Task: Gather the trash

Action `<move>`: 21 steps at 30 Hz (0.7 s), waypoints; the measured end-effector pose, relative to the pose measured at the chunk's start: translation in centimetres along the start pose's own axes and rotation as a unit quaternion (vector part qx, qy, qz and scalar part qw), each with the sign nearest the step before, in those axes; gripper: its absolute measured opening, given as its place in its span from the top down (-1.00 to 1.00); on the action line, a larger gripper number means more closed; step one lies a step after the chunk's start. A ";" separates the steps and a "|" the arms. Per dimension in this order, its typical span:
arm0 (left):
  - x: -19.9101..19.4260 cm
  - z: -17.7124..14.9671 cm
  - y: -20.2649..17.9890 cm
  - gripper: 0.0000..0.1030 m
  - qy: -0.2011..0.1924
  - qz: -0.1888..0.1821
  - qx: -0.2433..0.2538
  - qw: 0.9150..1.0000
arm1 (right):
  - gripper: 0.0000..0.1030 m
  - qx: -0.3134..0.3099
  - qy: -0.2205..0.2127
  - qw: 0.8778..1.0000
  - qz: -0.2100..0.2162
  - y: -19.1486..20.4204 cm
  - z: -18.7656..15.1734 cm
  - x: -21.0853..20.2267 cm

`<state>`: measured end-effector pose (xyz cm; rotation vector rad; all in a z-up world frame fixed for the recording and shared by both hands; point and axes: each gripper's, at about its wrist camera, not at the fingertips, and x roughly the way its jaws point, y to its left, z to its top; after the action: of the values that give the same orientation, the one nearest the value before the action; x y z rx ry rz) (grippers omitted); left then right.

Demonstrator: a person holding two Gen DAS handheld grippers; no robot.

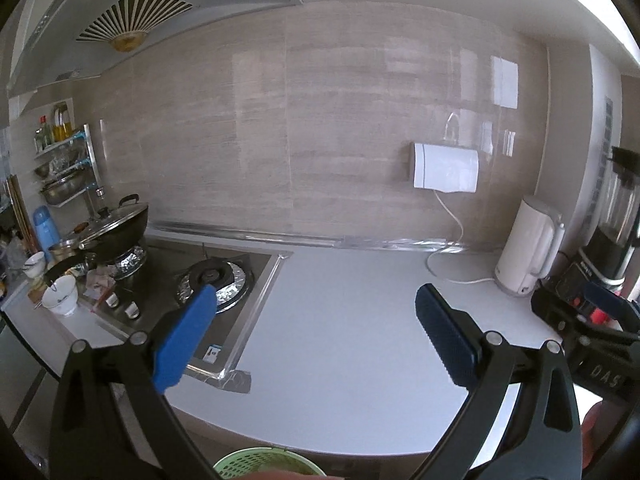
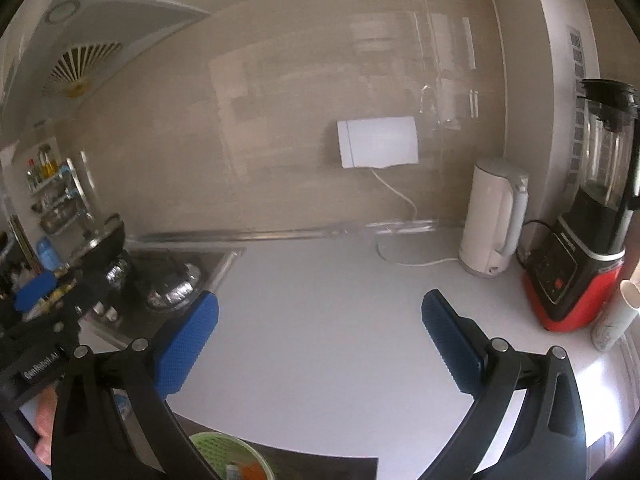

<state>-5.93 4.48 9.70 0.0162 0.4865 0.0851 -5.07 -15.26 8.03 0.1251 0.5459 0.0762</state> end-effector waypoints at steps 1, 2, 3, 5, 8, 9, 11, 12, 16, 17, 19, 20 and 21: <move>0.0 -0.1 -0.1 -0.85 0.001 0.000 0.001 1.000 | -0.96 -0.003 0.001 1.000 -0.005 0.1 -0.3 -0.1; 0.0 -0.2 -0.1 -0.85 0.002 0.000 0.000 1.000 | -0.96 -0.005 0.002 1.000 -0.007 0.3 -0.5 -0.1; 0.0 -0.2 -0.1 -0.85 0.003 0.000 0.000 1.000 | -0.96 -0.008 0.003 1.000 -0.009 0.3 -0.6 -0.1; -0.1 -0.2 -0.1 -0.85 0.002 0.003 0.000 1.000 | -0.96 -0.012 0.002 1.000 -0.015 0.6 -0.7 -0.3; -0.2 -0.2 0.1 -0.85 0.003 0.004 -0.002 1.000 | -0.96 -0.018 -0.003 1.000 -0.020 0.9 -0.7 -0.5; -0.2 -0.2 0.3 -0.85 0.003 0.006 -0.004 1.000 | -0.96 -0.019 -0.004 1.000 -0.019 1.0 -0.7 -0.5; -0.2 -0.2 0.3 -0.85 0.004 0.006 -0.007 1.000 | -0.96 -0.021 -0.006 1.000 -0.011 1.1 -0.7 -0.6; -0.1 -0.2 0.4 -0.85 0.005 0.005 -0.007 1.000 | -0.96 -0.022 -0.006 1.000 -0.009 1.2 -0.7 -0.6; -0.1 -0.4 0.3 -0.85 0.007 0.007 -0.002 1.000 | -0.96 -0.028 -0.008 1.000 -0.009 1.6 -0.6 -0.7; -0.1 -0.4 0.2 -0.85 0.007 0.008 0.000 1.000 | -0.96 -0.028 -0.008 1.000 -0.009 1.7 -0.6 -0.7; -0.1 -0.5 0.2 -0.85 0.007 0.009 0.003 1.000 | -0.96 -0.027 -0.007 1.000 -0.008 1.6 -0.6 -0.6; -0.2 -0.4 0.1 -0.85 0.006 0.010 0.004 1.000 | -0.96 -0.027 -0.006 1.000 -0.007 1.7 -0.6 -0.6; -0.2 -0.4 0.1 -0.85 0.005 0.013 0.006 1.000 | -0.96 -0.026 -0.005 1.000 -0.007 1.8 -0.6 -0.6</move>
<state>-6.30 4.57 9.42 0.0345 0.4961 0.1073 -5.91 -13.52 8.08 0.0705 0.5337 0.0761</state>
